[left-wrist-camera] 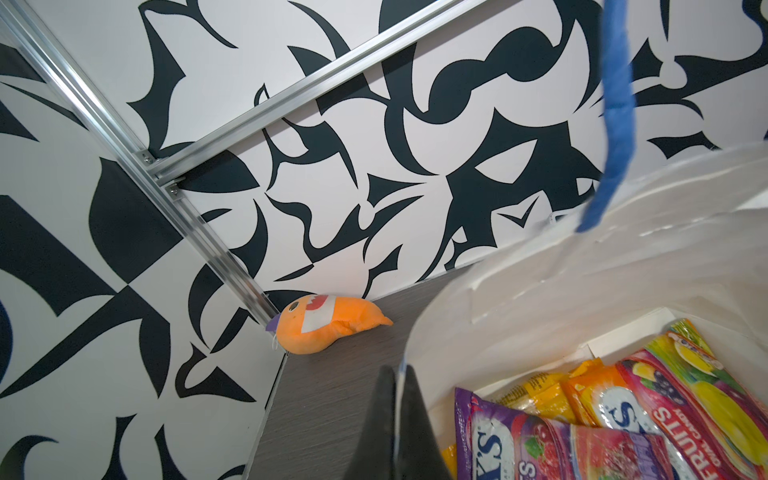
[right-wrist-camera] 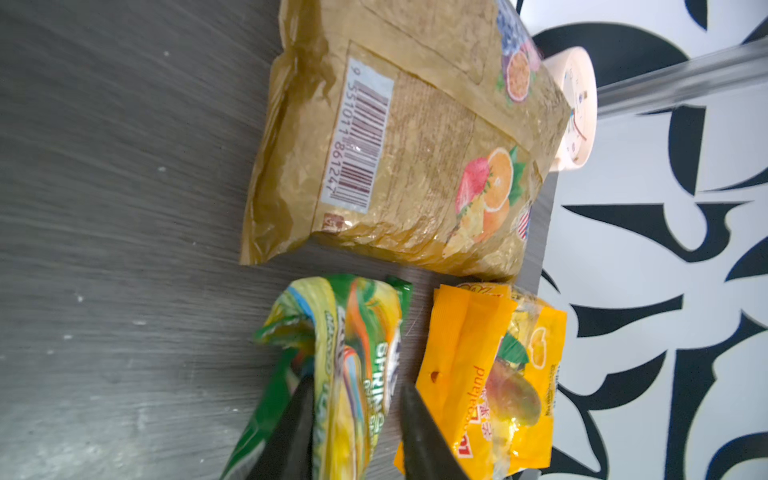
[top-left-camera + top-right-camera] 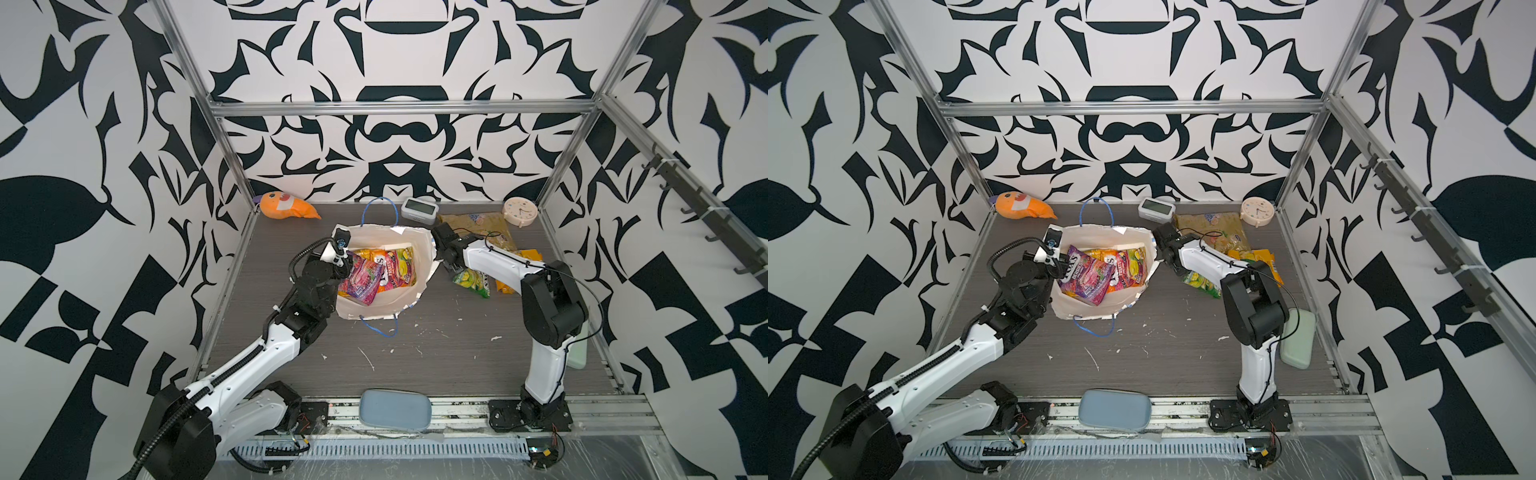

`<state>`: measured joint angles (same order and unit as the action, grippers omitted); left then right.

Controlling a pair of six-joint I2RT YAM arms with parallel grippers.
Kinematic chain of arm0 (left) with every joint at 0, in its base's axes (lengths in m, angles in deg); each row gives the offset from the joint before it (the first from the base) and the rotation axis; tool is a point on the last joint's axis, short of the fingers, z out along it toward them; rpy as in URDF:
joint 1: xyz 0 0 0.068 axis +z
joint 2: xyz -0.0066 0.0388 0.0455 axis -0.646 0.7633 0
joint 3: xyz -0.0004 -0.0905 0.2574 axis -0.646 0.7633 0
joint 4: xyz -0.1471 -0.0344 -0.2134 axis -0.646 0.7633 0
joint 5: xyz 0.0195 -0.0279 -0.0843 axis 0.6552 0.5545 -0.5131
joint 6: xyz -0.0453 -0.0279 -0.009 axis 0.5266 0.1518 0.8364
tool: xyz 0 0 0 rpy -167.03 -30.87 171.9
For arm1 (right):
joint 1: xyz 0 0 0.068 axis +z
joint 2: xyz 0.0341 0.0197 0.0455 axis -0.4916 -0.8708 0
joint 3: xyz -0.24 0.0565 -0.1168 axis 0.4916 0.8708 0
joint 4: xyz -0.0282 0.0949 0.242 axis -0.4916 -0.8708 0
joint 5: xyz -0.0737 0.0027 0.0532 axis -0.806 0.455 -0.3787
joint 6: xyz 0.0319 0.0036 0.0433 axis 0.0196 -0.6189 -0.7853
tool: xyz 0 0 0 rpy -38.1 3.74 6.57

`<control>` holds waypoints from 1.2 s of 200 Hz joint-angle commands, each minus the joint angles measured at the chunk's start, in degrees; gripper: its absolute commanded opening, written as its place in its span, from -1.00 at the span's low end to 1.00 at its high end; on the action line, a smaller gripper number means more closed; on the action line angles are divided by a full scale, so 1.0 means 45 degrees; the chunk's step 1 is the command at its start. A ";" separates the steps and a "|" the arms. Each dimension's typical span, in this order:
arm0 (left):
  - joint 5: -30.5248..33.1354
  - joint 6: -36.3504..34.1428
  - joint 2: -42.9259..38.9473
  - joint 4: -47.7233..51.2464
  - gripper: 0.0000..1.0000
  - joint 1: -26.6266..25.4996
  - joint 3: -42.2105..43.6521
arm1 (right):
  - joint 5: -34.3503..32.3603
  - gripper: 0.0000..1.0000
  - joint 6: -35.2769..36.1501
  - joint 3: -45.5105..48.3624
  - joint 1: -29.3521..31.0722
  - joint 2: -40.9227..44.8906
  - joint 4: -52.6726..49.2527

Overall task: Take the snacks out of the paper bag
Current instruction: 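Lower the green pack onto the table beside the gold pack, then open the right gripper and release the green pack on the table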

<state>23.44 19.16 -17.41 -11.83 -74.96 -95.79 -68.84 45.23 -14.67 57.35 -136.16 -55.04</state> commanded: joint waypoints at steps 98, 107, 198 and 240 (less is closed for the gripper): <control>0.0118 0.0194 -0.0373 -0.0600 -1.00 0.0040 -0.0038 | 0.6736 -0.56 -0.2631 0.0610 -0.1602 0.2811 0.1054; 0.0104 0.0238 -0.0326 -0.0403 -1.00 0.0040 -0.0144 | 0.7510 -0.70 -0.3029 0.0822 -0.2037 0.2736 0.1199; 0.0067 0.0338 -0.0265 -0.0223 -1.00 0.0042 -0.0262 | 0.8085 -0.81 -0.3485 0.0842 -0.2583 0.0769 0.1172; 0.0258 0.0377 -0.0434 -0.0285 -1.00 0.0040 -0.0052 | 0.8216 -0.81 -0.3641 0.1222 -0.2581 0.0463 0.1624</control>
<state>23.50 19.59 -17.81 -11.11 -74.96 -95.79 -32.84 30.10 -10.52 45.72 -134.63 -49.18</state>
